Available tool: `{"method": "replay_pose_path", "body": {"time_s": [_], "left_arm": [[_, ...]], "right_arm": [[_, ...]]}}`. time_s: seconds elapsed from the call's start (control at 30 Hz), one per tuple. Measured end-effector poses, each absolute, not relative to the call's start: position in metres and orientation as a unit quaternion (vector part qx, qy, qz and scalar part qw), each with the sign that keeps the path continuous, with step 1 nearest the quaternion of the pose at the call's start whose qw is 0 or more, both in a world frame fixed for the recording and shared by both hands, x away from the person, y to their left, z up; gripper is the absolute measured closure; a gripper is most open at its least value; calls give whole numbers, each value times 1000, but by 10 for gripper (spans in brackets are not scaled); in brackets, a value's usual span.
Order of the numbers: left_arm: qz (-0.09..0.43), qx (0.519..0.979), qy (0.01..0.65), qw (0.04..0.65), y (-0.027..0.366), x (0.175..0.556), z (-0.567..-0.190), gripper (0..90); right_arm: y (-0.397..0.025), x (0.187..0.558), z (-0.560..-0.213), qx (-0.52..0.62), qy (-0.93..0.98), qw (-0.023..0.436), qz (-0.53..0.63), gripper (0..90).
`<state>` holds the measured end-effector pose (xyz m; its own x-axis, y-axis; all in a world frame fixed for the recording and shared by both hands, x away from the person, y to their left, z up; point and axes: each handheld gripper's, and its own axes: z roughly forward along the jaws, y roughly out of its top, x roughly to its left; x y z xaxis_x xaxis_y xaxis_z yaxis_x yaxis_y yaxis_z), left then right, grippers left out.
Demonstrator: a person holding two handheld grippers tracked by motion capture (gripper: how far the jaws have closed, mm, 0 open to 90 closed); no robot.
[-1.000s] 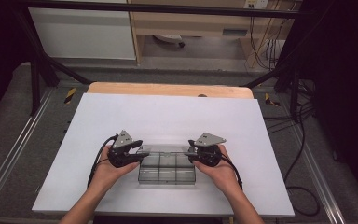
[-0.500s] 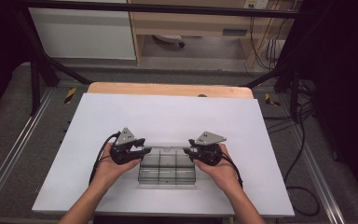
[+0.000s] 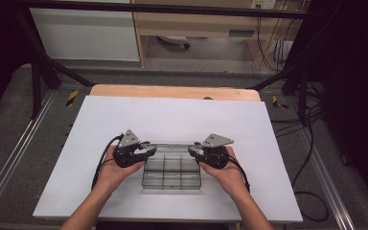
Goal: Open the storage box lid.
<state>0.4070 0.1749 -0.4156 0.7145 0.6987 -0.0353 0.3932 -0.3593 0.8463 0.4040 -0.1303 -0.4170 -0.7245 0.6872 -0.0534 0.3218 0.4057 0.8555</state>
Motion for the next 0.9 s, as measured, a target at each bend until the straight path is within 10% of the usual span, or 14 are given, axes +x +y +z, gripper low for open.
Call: {"method": "replay_pose_path", "body": {"time_s": [0.9], "left_arm": [[176,806,345,448,174,410,-414,648]], "right_arm": [[-133,409,-416,322,806,201,454,648]]}}
